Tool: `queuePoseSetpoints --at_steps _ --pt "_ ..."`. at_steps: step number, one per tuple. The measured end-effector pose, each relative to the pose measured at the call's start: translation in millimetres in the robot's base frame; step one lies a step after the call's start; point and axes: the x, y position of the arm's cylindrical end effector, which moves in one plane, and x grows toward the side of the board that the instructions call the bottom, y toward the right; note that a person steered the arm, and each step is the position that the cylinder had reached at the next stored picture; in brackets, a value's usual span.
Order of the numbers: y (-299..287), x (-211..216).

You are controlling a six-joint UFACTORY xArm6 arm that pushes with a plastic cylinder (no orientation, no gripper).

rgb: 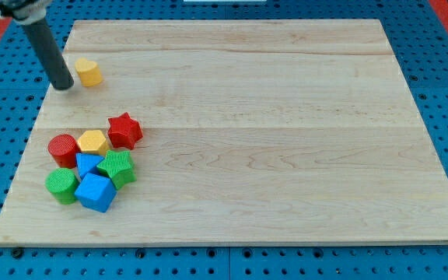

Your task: Move the yellow heart into the group of blocks

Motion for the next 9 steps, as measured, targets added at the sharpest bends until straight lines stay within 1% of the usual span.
queuePoseSetpoints --at_steps 1,2,3,4,5,6,7,8,9 --pt "53 -44" --pt "76 43" --pt "95 47" --pt "122 14" --pt "141 56" --pt "122 103" --pt "113 121" --pt "157 108" --pt "206 80"
